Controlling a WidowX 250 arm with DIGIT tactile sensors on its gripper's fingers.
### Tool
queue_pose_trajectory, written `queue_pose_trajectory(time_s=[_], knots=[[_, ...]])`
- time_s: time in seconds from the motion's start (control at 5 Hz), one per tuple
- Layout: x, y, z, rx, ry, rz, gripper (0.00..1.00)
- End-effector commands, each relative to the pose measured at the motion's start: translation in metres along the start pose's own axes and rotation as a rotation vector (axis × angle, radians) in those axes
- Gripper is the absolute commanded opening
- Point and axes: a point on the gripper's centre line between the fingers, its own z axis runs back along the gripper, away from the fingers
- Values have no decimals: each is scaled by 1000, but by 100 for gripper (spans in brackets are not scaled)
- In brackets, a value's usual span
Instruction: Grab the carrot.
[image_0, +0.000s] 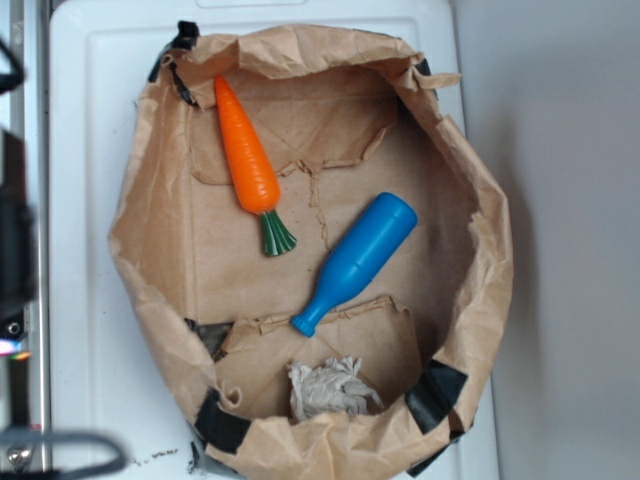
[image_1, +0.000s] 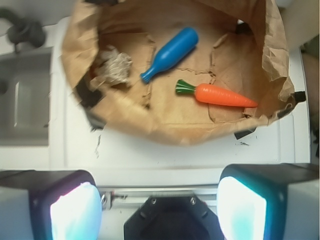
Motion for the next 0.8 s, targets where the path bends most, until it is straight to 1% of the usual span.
queue_pose_trajectory(time_s=[0.0,0.2,0.4,0.6], knots=[[33,16,-2,40,-88,71,100],[47,25,-10,46,-123,6,100],[64,29,-19,7,-119,-132,100],[76,29,-25,-64,-57,-241,100]])
